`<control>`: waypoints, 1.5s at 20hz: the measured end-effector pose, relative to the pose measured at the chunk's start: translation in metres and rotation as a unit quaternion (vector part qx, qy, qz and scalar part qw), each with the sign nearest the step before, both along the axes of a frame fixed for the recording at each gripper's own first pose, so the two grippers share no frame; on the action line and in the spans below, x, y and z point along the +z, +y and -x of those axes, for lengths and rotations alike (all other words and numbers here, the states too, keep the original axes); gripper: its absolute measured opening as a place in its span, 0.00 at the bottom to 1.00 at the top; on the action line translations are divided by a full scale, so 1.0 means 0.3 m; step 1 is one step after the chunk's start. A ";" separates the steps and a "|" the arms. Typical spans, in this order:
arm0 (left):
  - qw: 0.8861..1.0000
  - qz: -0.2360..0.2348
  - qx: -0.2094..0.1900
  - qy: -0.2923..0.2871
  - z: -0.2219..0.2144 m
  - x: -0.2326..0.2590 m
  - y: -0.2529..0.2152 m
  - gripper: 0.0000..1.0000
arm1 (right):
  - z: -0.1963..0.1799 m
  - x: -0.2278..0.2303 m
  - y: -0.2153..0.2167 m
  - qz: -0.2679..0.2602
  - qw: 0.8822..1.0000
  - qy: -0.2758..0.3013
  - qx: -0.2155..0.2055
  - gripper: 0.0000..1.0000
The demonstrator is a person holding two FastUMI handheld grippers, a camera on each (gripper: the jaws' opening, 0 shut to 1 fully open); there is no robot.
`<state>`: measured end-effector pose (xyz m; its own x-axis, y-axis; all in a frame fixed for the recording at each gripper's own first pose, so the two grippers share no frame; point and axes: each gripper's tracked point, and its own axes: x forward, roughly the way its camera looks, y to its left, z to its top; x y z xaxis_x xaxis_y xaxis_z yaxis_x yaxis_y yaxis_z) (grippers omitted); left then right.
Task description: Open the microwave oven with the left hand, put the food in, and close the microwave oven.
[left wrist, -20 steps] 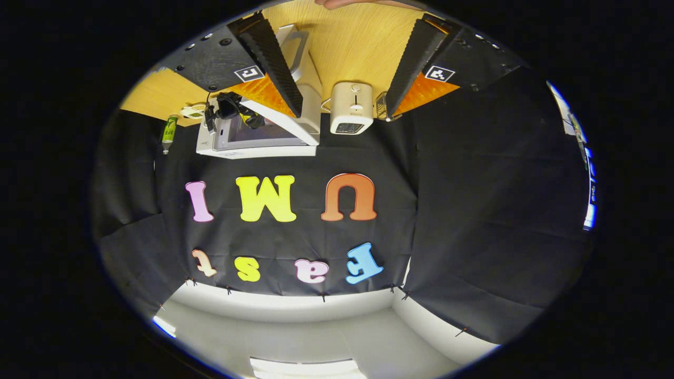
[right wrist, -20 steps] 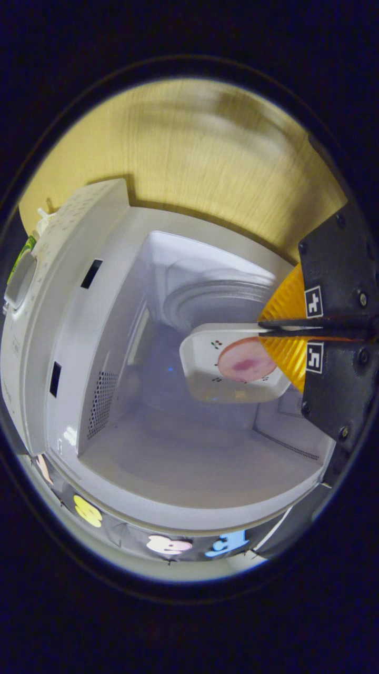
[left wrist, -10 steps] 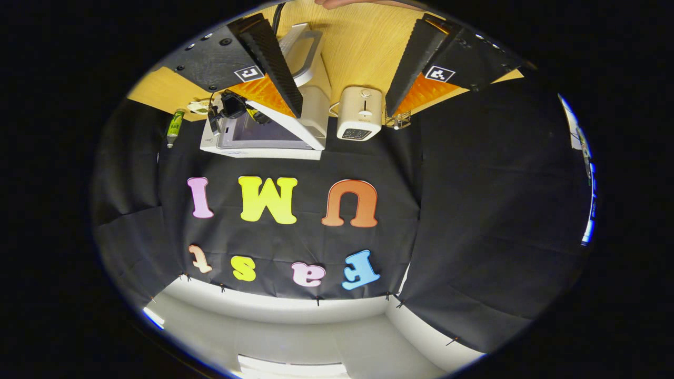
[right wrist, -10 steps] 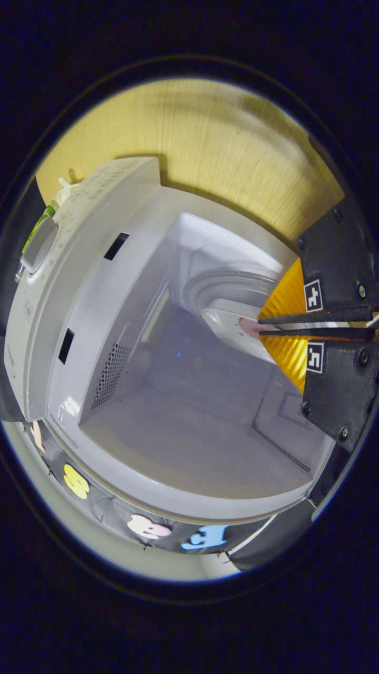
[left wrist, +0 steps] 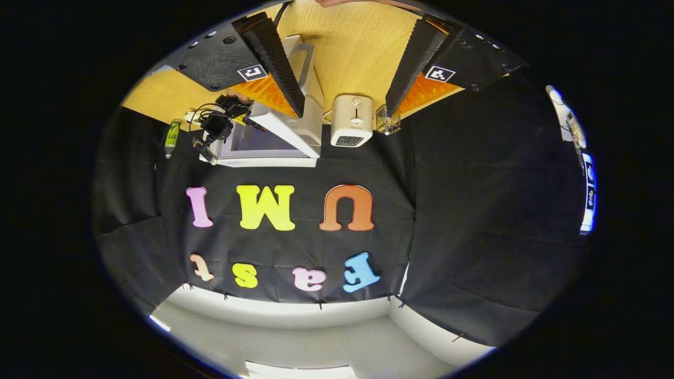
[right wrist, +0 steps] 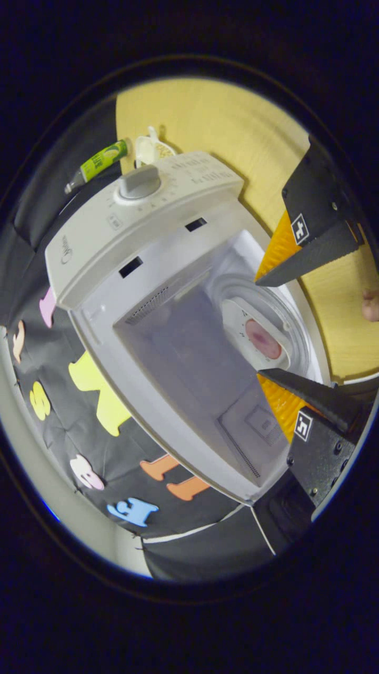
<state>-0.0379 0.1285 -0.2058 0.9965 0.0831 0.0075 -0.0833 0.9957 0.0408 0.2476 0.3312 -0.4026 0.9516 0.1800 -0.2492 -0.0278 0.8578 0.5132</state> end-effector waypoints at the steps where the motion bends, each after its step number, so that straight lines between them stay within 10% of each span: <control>1: 1.000 0.004 -0.002 0.003 0.007 -0.002 0.000 0.92 | 0.019 0.013 -0.015 0.024 1.000 -0.007 0.003 0.87; 2: 1.000 0.008 -0.005 0.003 0.013 -0.001 -0.001 0.92 | 0.042 0.032 -0.025 0.040 0.999 -0.010 0.009 0.99; 3: 1.000 0.010 -0.007 0.004 0.014 0.002 0.003 0.92 | 0.068 0.054 -0.022 0.045 0.999 -0.011 0.022 0.87; 9: 1.000 0.000 0.011 0.024 -0.013 -0.031 0.073 0.90 | 0.190 0.304 -0.178 0.135 0.988 -0.068 0.031 1.00; 20: 0.999 0.006 0.017 0.043 -0.084 -0.098 0.174 0.83 | 0.538 0.628 -0.419 0.217 0.971 -0.079 0.066 0.91; 21: 0.999 0.009 0.011 0.047 -0.091 -0.111 0.172 0.69 | 0.583 0.666 -0.445 0.219 0.969 -0.085 0.074 0.91; 23: 0.999 0.013 -0.005 0.043 -0.100 -0.119 0.154 0.71 | 0.658 0.765 -0.527 0.225 0.966 -0.107 0.066 1.00; 27: 0.999 0.028 -0.018 0.032 -0.108 -0.118 0.140 0.07 | 0.807 0.944 -0.714 0.218 0.964 -0.146 0.029 0.90; 30: 0.998 0.021 -0.051 0.024 -0.150 -0.108 0.093 0.01 | 0.905 1.015 -0.838 0.205 0.967 -0.152 0.017 0.90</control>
<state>0.0071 0.1565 -0.2381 0.9989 -0.0197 -0.0419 0.0197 0.9998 0.0004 -0.0238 0.0798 -0.0981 0.9875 0.1571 -0.0159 -0.1550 0.9835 0.0932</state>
